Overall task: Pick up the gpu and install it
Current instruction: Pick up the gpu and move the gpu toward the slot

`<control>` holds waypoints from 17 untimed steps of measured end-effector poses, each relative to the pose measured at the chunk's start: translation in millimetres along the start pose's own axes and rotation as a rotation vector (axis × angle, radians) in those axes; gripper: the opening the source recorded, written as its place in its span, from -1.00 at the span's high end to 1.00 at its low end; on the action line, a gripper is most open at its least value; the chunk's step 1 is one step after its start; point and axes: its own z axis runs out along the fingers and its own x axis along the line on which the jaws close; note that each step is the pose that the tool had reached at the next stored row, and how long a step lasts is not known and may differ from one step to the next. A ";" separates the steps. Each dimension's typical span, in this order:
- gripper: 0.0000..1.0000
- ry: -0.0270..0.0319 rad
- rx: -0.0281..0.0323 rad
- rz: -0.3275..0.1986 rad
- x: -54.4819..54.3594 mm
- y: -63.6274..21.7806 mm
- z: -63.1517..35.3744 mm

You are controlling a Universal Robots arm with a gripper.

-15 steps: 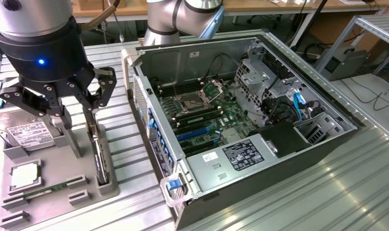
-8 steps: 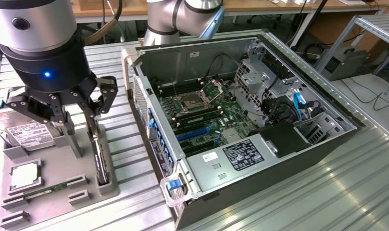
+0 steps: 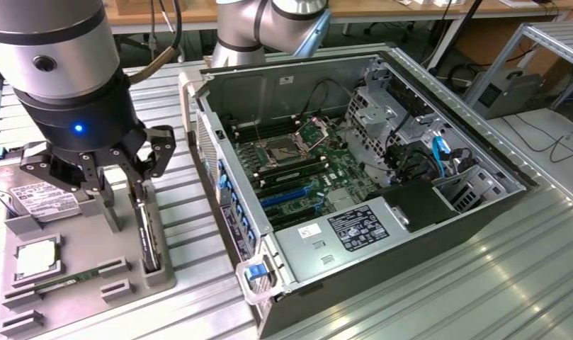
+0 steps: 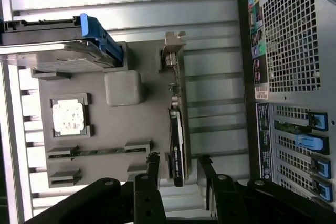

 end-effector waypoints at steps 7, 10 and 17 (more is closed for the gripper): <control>0.15 -0.0002 0.0001 0.004 0.1 -0.7 16.0; 0.15 -0.0002 0.0002 0.006 -0.3 -0.9 22.1; 0.15 -0.0004 0.0003 0.011 -0.9 -1.7 41.8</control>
